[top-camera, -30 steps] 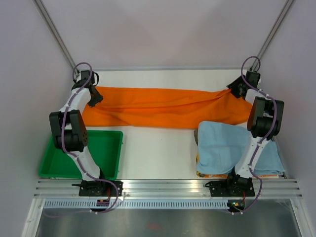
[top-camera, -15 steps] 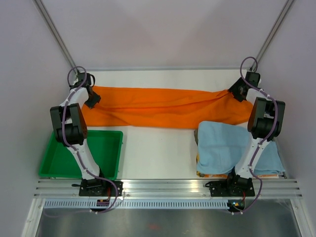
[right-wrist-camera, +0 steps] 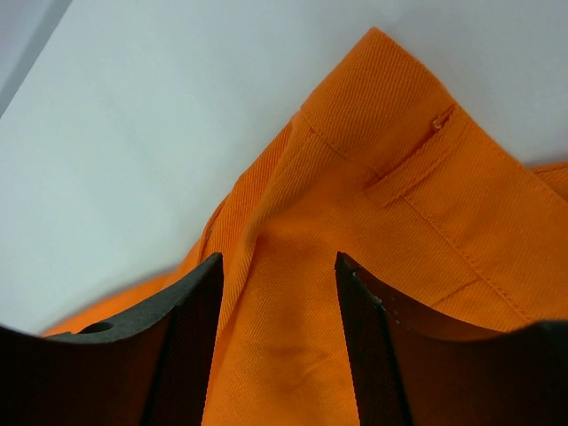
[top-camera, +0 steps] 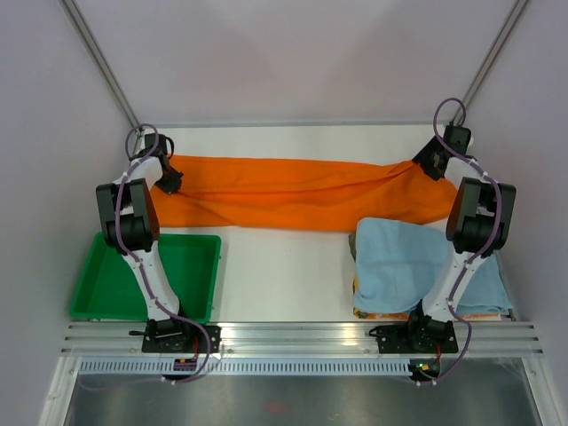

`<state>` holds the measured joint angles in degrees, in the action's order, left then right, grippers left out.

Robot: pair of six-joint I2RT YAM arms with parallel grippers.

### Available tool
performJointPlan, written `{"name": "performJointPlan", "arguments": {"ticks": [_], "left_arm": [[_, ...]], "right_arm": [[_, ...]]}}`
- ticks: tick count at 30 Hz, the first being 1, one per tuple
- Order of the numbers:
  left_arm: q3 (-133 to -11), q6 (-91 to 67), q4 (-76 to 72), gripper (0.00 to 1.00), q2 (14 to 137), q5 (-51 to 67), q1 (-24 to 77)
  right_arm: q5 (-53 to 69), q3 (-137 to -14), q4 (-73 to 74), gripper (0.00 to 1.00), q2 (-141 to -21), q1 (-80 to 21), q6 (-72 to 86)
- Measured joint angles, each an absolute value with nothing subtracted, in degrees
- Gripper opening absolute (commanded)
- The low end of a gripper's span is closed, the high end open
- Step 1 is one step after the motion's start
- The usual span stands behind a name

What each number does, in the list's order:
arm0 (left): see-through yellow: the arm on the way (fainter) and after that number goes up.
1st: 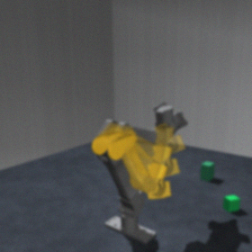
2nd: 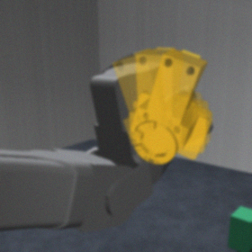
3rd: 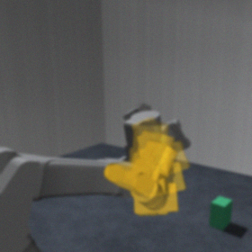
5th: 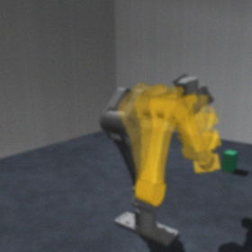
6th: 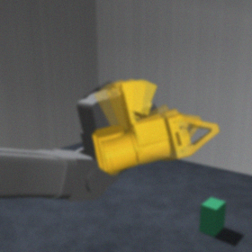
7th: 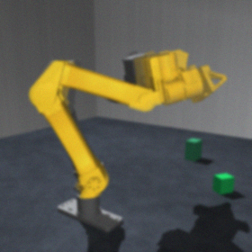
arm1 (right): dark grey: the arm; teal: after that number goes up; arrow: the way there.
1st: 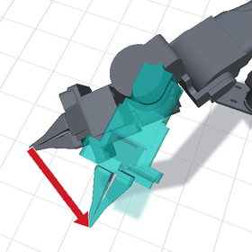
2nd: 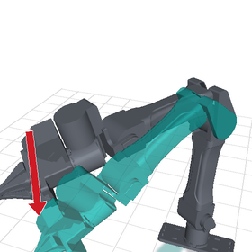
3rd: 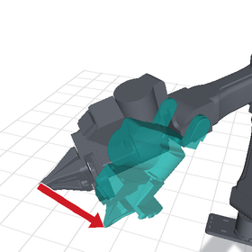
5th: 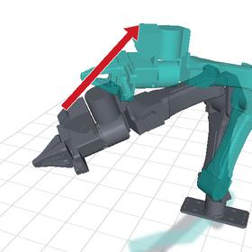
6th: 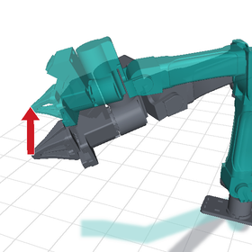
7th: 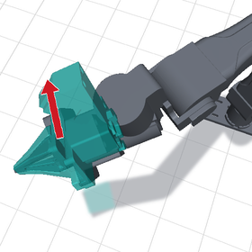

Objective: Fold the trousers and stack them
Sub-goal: Fold the trousers

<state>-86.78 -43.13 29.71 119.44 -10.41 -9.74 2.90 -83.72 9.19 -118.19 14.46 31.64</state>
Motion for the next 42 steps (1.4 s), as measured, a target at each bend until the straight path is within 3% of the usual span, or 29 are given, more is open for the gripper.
{"name": "performJointPlan", "arguments": {"ticks": [19, 28, 37, 42], "left_arm": [[-99.7, -43.2, 29.3, 0.02, 119.0, -10.4, -7.5], [-113.8, -42.2, 30.9, 0.02, 130.4, -10.9, -6.7], [-118.2, -38.3, 33.3, 0.02, 135.1, -13.5, -5.6], [-118.2, -36.8, 33.2, 0.02, 135.1, -13.7, -5.5]], "right_arm": [[-2.9, -78.1, 11.0, 0.59, -111.4, 15.8, 29.6], [-1.2, -78.2, 10.1, 0.60, -111.4, 17.0, 28.1], [1.4, -92.1, 12.1, 0.62, -117.4, 17.1, 25.4], [-0.1, -99.4, 15.5, 0.69, -123.3, 17.1, 24.6]]}}
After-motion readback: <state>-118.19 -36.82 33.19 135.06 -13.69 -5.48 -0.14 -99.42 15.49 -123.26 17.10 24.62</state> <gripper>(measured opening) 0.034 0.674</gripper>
